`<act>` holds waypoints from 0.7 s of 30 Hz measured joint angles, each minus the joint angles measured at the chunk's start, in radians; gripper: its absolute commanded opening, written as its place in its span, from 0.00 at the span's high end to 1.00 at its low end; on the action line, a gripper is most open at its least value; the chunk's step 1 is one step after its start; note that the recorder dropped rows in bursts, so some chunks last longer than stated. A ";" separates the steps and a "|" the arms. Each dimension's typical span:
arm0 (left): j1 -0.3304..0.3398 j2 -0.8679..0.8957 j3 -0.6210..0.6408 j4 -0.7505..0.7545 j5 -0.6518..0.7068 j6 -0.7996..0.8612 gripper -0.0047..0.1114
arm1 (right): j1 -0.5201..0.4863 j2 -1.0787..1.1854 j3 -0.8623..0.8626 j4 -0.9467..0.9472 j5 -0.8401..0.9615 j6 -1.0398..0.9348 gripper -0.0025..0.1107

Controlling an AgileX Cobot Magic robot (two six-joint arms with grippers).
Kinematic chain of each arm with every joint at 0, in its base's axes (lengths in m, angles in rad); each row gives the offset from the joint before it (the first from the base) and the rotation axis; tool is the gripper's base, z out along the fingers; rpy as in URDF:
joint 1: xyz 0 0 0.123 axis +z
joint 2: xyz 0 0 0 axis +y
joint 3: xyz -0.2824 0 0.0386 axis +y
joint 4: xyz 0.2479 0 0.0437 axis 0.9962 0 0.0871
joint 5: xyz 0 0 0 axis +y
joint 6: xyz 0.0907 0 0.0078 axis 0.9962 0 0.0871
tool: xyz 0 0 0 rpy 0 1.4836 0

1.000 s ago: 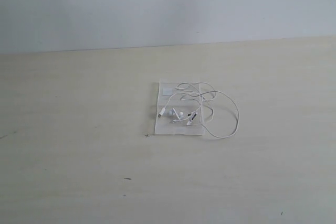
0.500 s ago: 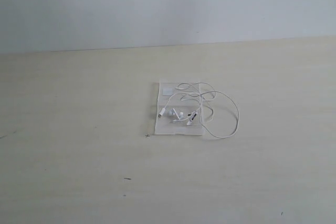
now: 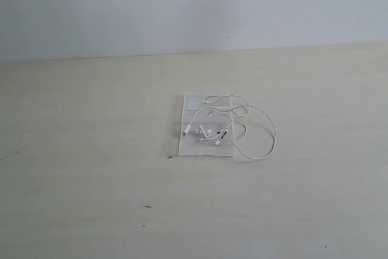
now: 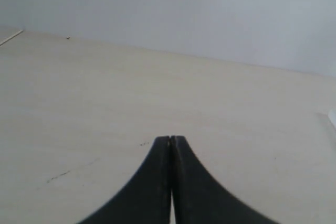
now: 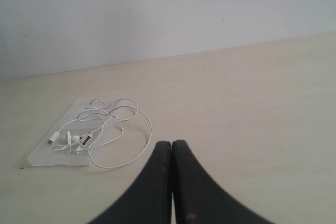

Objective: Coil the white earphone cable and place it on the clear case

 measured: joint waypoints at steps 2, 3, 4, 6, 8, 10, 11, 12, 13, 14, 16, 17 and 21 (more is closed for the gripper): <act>0.000 -0.008 0.000 0.000 0.039 0.029 0.96 | 0.000 0.000 0.000 0.000 0.000 0.000 0.98; 0.000 -0.011 0.000 0.000 0.056 0.046 0.96 | 0.000 0.000 0.000 0.000 0.000 0.000 0.98; -0.008 -0.013 0.000 0.000 0.066 0.062 0.96 | 0.000 0.000 0.000 0.000 0.000 0.000 0.98; -0.034 -0.013 0.000 0.000 0.076 0.080 0.96 | 0.000 0.000 0.000 0.000 0.000 0.000 0.98; -0.053 -0.013 0.000 0.000 0.080 0.087 0.96 | 0.000 0.000 0.000 0.000 0.000 0.000 0.98; -0.069 -0.013 0.000 0.000 0.084 0.089 0.96 | 0.000 0.000 0.000 0.000 0.000 0.000 0.98; -0.069 -0.013 0.000 0.000 0.084 0.091 0.96 | 0.000 0.000 0.000 0.000 0.000 0.000 0.98; -0.069 -0.013 0.000 0.000 0.084 0.091 0.96 | 0.000 0.000 0.000 0.000 0.000 0.000 0.98; -0.069 -0.013 0.000 0.000 0.084 0.091 0.96 | 0.000 0.000 0.000 0.000 0.000 0.000 0.98; -0.069 -0.013 0.000 0.000 0.084 0.091 0.96 | 0.000 0.000 0.000 0.000 0.000 0.000 0.98; -0.069 -0.013 0.000 0.000 0.084 0.094 0.96 | 0.000 0.000 0.000 0.000 0.000 0.000 0.98; -0.069 -0.013 0.000 0.000 0.084 0.094 0.96 | 0.000 0.000 0.000 0.000 0.000 0.000 0.98; -0.069 -0.013 0.000 0.000 0.084 0.094 0.96 | 0.000 0.000 0.000 0.000 0.000 0.000 0.98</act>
